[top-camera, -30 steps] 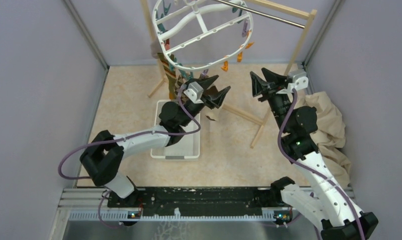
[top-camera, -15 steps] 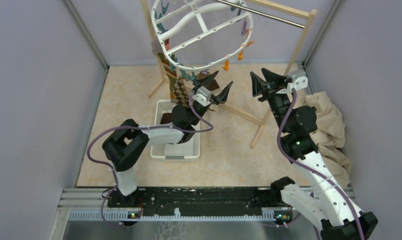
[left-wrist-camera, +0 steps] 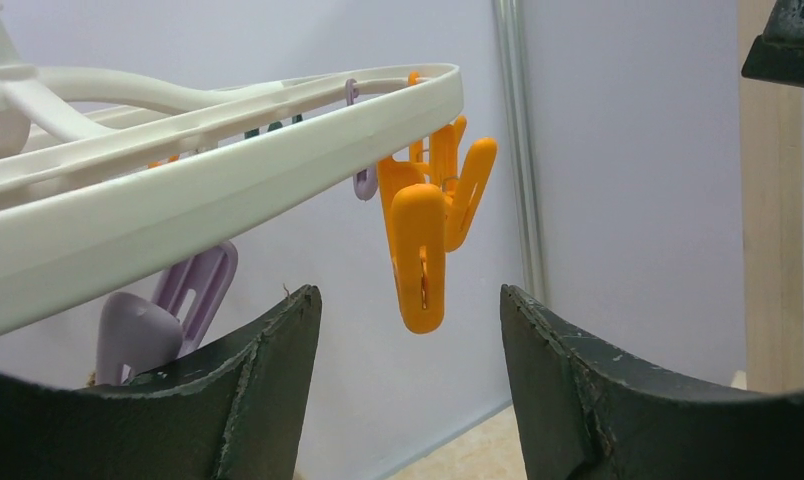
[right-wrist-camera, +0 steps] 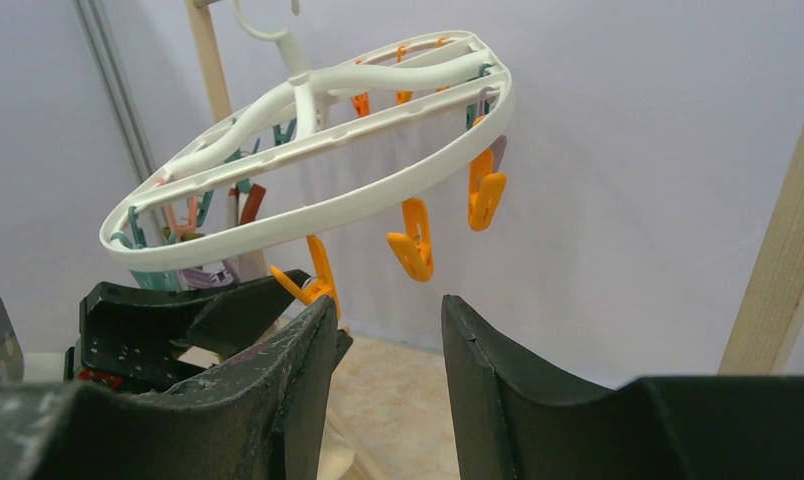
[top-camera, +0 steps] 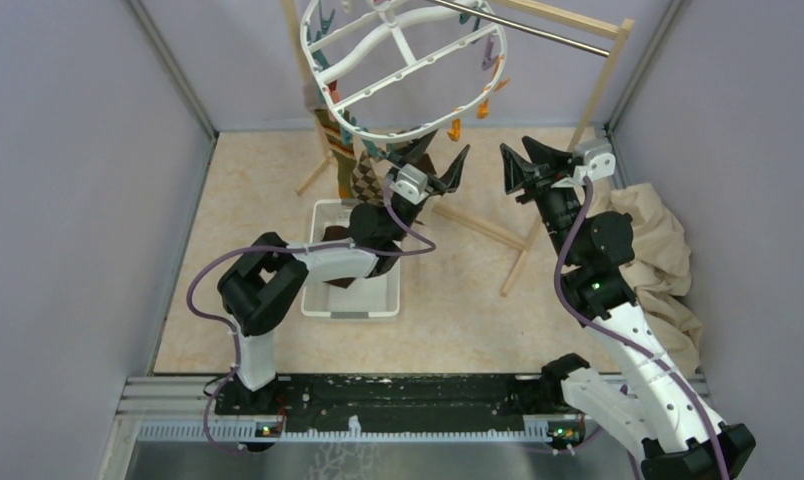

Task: Clip the socks to the hanger
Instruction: Open the clamp at the hanger.

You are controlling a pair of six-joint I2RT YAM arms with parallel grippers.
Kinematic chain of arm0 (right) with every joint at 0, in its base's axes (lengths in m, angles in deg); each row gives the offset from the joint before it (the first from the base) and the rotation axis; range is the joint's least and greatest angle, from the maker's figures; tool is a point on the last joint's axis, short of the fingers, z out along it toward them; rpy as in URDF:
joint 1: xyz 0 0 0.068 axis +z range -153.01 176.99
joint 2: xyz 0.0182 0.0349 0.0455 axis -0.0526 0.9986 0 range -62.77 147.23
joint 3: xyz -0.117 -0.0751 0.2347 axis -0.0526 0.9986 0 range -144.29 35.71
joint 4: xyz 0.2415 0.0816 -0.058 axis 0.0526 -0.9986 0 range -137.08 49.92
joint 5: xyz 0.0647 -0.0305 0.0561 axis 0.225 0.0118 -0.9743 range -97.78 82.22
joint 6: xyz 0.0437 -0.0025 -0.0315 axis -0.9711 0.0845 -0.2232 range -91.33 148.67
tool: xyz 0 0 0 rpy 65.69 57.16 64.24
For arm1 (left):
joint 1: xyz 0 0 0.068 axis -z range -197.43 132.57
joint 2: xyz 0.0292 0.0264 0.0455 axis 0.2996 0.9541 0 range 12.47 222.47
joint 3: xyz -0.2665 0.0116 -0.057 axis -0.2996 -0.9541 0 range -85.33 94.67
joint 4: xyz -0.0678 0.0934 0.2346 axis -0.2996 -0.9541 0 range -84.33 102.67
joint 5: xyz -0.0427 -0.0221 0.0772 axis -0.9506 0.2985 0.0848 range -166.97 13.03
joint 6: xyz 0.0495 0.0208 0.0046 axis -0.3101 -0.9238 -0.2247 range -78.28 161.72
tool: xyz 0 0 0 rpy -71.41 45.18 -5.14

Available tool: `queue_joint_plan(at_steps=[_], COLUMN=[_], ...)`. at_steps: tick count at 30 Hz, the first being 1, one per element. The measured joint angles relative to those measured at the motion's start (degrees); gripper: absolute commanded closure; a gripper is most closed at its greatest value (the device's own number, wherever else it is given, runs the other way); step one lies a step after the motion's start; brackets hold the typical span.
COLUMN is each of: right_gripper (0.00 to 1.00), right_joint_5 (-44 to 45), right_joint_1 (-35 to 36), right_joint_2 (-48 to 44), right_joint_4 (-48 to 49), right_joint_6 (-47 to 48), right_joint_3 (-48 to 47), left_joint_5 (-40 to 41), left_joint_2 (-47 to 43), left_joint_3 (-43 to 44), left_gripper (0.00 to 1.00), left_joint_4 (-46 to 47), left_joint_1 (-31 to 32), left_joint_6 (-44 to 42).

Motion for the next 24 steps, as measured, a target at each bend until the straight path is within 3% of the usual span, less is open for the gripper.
queue_joint_plan(at_steps=[7, 12, 24], right_gripper=[0.57, 0.57, 0.58], right_joint_5=[-0.3, -0.3, -0.3], right_joint_1=[-0.1, -0.1, -0.1], right_joint_2=[0.0, -0.3, -0.8], right_joint_4=[0.0, -0.3, -0.9], right_joint_6=[0.0, 0.0, 0.0], right_joint_3=[0.0, 0.0, 0.0], left_joint_5=[-0.1, -0.4, -1.2], left_joint_2=[2.1, 3.4, 5.2], left_joint_3=[3.1, 5.0, 8.6], left_gripper=[0.31, 0.40, 0.50], left_joint_4=[0.0, -0.1, -0.7], left_joint_1=[0.0, 0.0, 0.0], left_joint_6=[0.1, 0.5, 2.3])
